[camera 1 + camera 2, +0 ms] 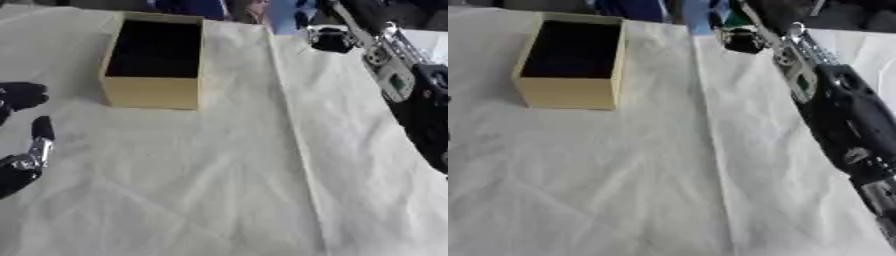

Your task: Pick up objects on the table and place them in the box.

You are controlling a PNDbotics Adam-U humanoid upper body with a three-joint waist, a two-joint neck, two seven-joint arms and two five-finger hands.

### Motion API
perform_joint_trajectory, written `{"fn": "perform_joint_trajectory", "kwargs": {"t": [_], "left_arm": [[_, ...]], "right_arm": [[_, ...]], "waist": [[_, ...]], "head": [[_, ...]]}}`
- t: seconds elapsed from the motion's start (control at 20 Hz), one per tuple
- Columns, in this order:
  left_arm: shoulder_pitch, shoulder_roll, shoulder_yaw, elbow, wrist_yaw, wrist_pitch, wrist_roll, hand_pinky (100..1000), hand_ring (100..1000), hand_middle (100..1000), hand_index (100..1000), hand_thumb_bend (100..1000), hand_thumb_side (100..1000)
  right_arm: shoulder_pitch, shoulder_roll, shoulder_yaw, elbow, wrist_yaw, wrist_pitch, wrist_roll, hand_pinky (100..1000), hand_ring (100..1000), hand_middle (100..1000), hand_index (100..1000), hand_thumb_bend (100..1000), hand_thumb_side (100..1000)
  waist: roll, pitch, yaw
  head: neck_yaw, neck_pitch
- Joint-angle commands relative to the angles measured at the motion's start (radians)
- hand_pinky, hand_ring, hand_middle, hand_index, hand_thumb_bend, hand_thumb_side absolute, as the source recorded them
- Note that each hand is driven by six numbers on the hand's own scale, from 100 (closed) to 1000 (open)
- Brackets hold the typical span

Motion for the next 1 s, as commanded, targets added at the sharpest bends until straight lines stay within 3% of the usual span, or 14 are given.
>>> {"fn": "perform_joint_trajectory", "kwargs": {"t": [0.05,0.45,1.0], "left_arm": [[-0.009,0.009,-0.003,-0.009,0.004,-0.002,-0.005,819,756,730,720,100,252],[-0.014,0.007,-0.015,-0.01,0.015,-0.005,-0.012,817,753,726,719,100,253],[-0.025,-0.008,-0.028,-0.011,0.037,-0.01,-0.017,814,749,722,717,100,254]], "right_arm": [[-0.042,-0.026,0.01,-0.054,-0.027,-0.011,0.017,624,464,187,260,100,100],[-0.127,0.064,0.064,-0.063,-0.043,-0.058,0.076,628,462,187,262,100,100],[-0.16,0.22,0.107,0.059,0.03,-0.129,0.126,639,458,184,266,100,109]], "waist": [[0.002,-0.024,0.0],[0.004,-0.031,0.021],[0.007,-0.03,0.084]], "head": [[-0.007,-0.01],[-0.031,-0.016],[-0.064,-0.025]]}}
